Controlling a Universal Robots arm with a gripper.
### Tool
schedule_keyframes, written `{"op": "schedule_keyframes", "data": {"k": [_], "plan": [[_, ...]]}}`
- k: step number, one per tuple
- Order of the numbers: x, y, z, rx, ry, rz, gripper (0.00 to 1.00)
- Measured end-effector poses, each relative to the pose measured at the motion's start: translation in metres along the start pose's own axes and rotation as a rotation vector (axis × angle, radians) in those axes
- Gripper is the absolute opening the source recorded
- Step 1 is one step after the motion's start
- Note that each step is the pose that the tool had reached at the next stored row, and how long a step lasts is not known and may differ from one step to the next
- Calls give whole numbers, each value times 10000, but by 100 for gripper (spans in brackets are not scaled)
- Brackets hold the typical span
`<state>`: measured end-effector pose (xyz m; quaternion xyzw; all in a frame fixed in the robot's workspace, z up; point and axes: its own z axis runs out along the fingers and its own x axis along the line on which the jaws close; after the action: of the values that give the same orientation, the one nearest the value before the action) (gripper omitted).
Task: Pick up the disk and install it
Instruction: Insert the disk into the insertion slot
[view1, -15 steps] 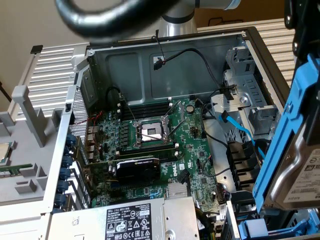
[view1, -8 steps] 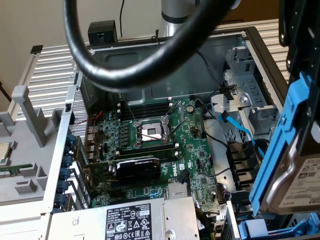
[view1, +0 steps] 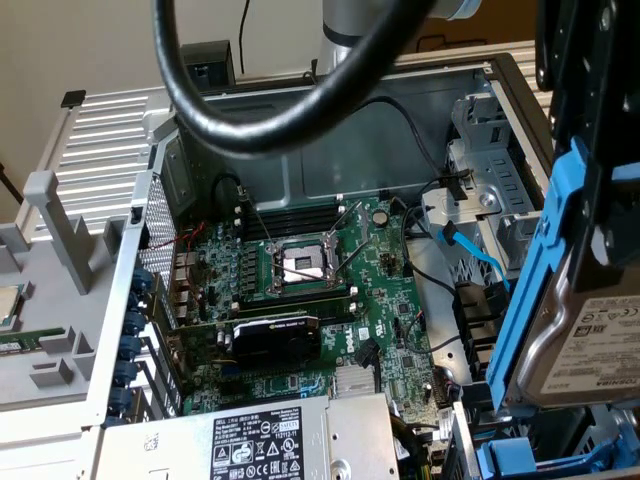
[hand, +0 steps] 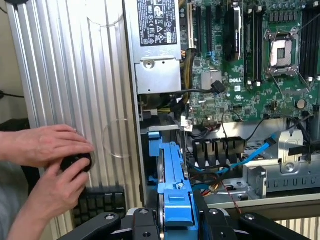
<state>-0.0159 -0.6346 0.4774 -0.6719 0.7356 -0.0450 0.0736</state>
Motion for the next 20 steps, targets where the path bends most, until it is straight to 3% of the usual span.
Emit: {"op": "schedule_keyframes", "data": {"k": [15, 20], "plan": [[-10, 3, 30, 1, 14, -3, 37], [-7, 21, 97, 2, 14, -4, 37]]}}
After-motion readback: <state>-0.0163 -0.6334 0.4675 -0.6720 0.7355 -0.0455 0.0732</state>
